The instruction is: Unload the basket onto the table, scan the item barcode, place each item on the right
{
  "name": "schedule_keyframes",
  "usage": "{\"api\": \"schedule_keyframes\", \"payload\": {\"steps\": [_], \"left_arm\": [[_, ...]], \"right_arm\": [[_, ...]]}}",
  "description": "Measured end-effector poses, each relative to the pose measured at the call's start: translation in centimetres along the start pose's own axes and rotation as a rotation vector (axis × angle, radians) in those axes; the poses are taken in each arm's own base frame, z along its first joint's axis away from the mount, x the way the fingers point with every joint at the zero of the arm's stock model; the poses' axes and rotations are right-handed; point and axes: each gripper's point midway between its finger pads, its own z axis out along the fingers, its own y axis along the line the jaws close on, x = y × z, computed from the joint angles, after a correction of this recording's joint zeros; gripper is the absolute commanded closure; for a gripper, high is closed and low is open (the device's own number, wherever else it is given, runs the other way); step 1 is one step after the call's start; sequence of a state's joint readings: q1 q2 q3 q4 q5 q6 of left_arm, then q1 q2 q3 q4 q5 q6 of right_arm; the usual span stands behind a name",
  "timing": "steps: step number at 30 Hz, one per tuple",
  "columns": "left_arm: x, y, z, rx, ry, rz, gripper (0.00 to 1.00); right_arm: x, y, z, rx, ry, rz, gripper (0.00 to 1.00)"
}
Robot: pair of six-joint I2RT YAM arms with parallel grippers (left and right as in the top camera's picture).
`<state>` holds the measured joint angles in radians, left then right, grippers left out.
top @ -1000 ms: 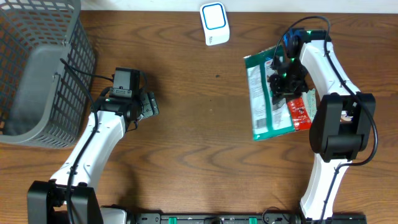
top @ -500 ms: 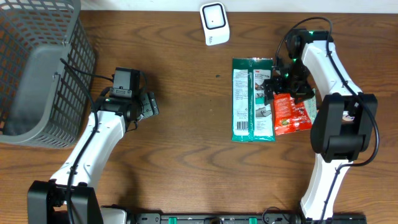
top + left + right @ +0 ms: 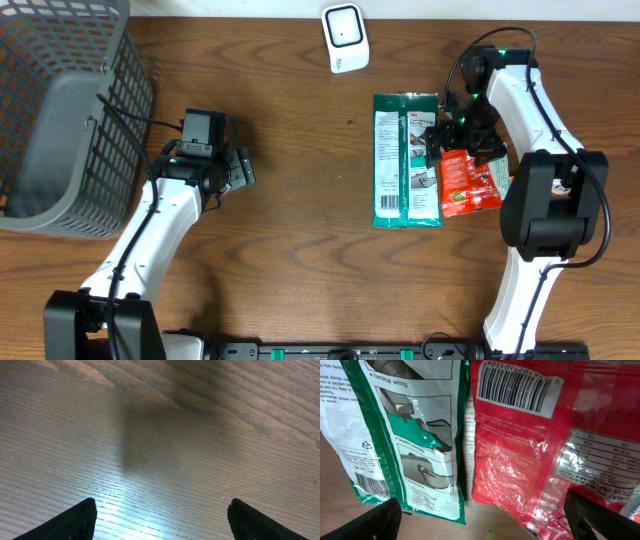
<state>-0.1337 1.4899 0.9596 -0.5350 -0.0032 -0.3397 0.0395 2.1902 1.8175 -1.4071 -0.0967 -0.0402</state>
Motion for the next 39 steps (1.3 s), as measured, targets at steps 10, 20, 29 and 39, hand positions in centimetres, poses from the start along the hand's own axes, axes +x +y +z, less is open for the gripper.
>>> {"api": "schedule_keyframes", "payload": {"steps": [10, 20, 29, 39], "left_arm": [[0.0, 0.0, 0.0, 0.000, 0.000, 0.000, 0.16], [-3.1, -0.8, -7.6, 0.101, -0.237, -0.015, 0.16], [-3.2, 0.3, -25.8, 0.328, -0.762, -0.049, 0.16], [3.8, 4.2, -30.4, 0.346, -0.876, -0.077, 0.16]], "right_arm": [[0.0, 0.0, 0.0, 0.000, 0.000, 0.000, 0.01], [-0.1, 0.0, 0.0, 0.000, -0.003, 0.000, 0.01], [-0.1, 0.0, 0.0, 0.000, -0.005, 0.000, 0.01], [-0.1, 0.0, -0.1, 0.000, -0.005, 0.000, 0.01]]}}
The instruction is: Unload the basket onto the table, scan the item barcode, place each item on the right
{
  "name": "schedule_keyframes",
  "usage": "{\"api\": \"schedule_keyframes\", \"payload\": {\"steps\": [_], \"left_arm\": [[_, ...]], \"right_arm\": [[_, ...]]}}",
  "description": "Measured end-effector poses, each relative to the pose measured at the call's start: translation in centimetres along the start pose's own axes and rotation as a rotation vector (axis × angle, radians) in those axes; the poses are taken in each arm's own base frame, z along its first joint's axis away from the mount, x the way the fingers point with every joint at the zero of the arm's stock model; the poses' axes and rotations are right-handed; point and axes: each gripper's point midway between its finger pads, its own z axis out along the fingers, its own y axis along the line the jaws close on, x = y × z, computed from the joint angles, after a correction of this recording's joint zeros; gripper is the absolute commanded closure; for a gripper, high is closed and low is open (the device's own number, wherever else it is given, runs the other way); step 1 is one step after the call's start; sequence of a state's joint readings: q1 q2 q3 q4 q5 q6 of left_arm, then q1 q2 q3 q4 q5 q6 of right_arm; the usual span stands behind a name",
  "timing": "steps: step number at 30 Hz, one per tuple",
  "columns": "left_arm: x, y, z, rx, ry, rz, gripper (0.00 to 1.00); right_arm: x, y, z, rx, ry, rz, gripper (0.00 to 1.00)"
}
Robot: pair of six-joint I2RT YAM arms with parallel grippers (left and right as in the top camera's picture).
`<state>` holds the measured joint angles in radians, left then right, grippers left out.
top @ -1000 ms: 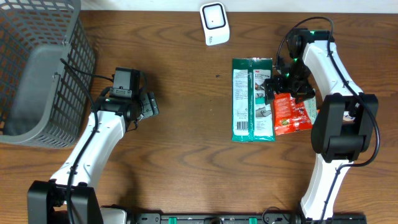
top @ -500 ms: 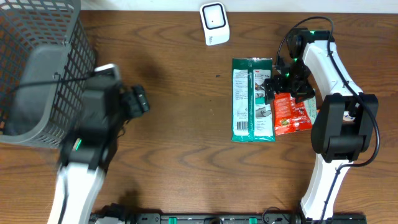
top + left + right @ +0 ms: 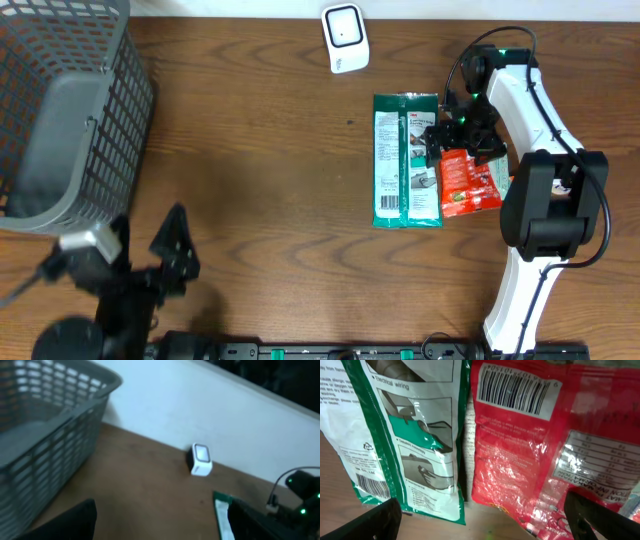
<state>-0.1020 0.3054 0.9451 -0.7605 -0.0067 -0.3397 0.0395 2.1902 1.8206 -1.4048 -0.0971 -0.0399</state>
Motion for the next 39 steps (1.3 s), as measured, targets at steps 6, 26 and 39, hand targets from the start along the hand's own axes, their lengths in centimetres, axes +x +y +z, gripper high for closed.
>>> {"api": "schedule_keyframes", "payload": {"steps": [6, 26, 39], "left_arm": [[2.5, 2.2, -1.3, -0.044, -0.043, -0.009, 0.16], [-2.5, -0.8, 1.5, 0.250, -0.624, -0.026, 0.16], [6.0, 2.1, 7.7, 0.227, -0.495, -0.015, 0.16]], "right_arm": [[0.0, 0.0, 0.0, 0.000, 0.000, 0.000, 0.01], [0.0, 0.0, 0.0, 0.000, -0.002, 0.000, 0.01], [0.0, 0.0, -0.1, 0.000, -0.003, 0.000, 0.01]]}}
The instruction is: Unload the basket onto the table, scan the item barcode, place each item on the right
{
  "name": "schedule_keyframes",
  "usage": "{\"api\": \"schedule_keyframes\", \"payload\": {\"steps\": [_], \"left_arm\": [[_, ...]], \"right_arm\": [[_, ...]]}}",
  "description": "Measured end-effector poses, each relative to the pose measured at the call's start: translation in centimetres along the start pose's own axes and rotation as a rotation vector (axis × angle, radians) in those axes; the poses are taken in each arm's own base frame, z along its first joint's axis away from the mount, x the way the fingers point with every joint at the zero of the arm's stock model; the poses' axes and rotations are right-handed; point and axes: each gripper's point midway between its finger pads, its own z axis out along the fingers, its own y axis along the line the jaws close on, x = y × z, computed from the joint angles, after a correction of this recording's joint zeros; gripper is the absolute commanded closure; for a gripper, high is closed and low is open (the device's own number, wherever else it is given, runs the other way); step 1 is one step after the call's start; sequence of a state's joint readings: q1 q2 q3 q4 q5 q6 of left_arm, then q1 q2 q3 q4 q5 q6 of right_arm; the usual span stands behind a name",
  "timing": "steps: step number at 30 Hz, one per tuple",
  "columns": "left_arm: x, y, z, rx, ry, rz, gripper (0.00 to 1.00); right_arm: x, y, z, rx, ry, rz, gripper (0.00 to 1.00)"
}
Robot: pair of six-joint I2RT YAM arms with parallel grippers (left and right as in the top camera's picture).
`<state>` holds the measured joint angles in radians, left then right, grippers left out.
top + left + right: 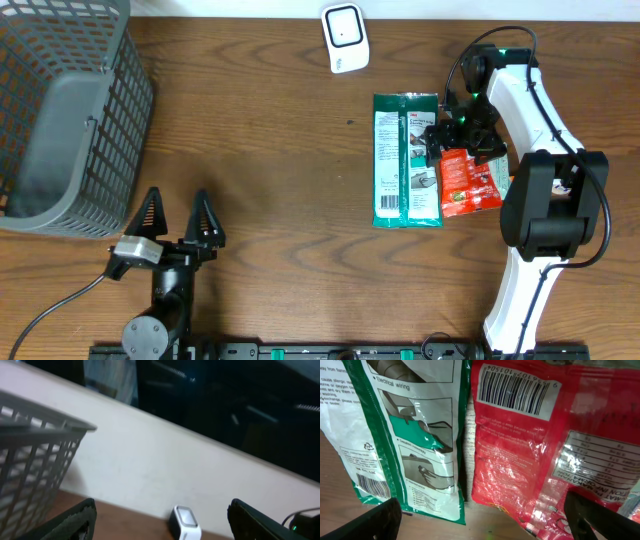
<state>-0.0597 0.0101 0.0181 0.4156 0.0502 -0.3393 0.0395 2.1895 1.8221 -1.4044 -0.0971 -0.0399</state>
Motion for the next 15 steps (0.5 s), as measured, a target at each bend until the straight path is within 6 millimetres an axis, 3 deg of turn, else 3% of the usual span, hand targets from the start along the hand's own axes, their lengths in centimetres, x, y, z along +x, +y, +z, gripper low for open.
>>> {"api": "schedule_keyframes", "payload": {"steps": [12, 15], "left_arm": [[9.0, 3.8, -1.9, -0.152, 0.364, 0.009, 0.16], [9.9, 4.2, -2.4, -0.164, 0.409, 0.033, 0.15]], "right_arm": [[0.0, 0.0, 0.0, 0.000, 0.000, 0.000, 0.01], [0.0, 0.0, 0.0, 0.000, 0.000, 0.000, 0.01]]}}
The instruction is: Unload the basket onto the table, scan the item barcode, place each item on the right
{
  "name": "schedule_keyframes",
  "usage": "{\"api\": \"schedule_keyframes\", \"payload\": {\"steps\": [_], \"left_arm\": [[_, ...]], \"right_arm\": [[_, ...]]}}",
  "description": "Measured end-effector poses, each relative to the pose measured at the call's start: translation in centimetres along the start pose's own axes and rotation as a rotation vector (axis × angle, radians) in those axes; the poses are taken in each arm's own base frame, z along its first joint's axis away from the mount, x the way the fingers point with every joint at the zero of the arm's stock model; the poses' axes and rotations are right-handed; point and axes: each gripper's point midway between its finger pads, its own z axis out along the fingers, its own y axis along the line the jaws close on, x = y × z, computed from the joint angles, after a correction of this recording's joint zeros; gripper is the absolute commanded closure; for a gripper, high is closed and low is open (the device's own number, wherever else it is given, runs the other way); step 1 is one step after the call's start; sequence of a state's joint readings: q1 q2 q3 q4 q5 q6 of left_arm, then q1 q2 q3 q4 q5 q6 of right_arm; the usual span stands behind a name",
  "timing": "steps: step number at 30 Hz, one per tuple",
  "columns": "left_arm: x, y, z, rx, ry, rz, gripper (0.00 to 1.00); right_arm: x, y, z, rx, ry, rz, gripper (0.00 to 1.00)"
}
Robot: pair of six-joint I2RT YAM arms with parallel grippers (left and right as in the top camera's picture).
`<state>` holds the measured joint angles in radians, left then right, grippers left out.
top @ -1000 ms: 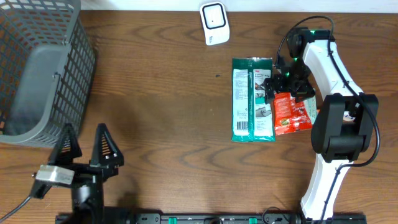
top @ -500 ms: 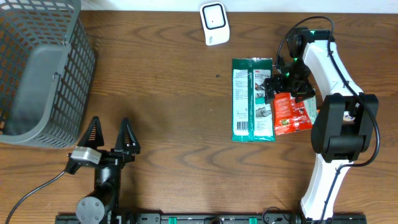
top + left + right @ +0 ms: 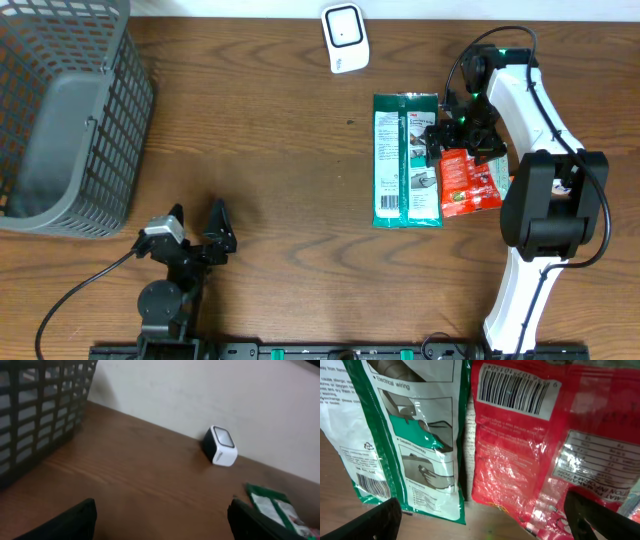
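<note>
The white barcode scanner (image 3: 345, 38) stands at the table's far edge and also shows in the left wrist view (image 3: 220, 446). A green-and-white packet (image 3: 405, 160) lies flat at the right, a red packet (image 3: 468, 183) beside it. Over both hangs my right gripper (image 3: 458, 140), open (image 3: 485, 525) and holding nothing. Below it lie the green packet (image 3: 405, 435) and the red packet (image 3: 530, 455), whose barcode (image 3: 517, 390) faces up. My left gripper (image 3: 197, 218) is near the front edge, open (image 3: 160, 530) and empty, facing the scanner.
A grey mesh basket (image 3: 65, 110) fills the far left corner; its wall shows in the left wrist view (image 3: 40, 405). A white wall runs behind the table. Bare wood (image 3: 280, 150) lies between the basket and the packets.
My left gripper has tilted down: it faced the wall and a dark window, and now faces the tabletop, scanner and green packet. In the overhead view it sits slightly further right. The right gripper has not moved.
My left gripper first hung open over bare wood at mid-left. Then it was back at the front left edge, looking across the table, then up at the wall, and now down again. My right gripper stayed open over the two packets throughout.
</note>
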<state>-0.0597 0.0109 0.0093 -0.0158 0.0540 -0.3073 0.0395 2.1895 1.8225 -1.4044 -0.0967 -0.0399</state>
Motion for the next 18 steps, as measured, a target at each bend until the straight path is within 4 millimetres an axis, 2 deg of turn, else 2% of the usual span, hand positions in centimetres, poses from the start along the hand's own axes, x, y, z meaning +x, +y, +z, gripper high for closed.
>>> {"api": "schedule_keyframes", "payload": {"steps": [7, 18], "left_arm": [[-0.03, -0.01, -0.02, 0.000, 0.001, 0.067, 0.16], [-0.02, -0.01, -0.02, 0.000, 0.001, 0.080, 0.16]], "right_arm": [[0.00, 0.01, 0.00, 0.000, 0.000, 0.000, 0.01], [0.01, 0.01, 0.00, 0.000, 0.000, 0.000, 0.01]]}}
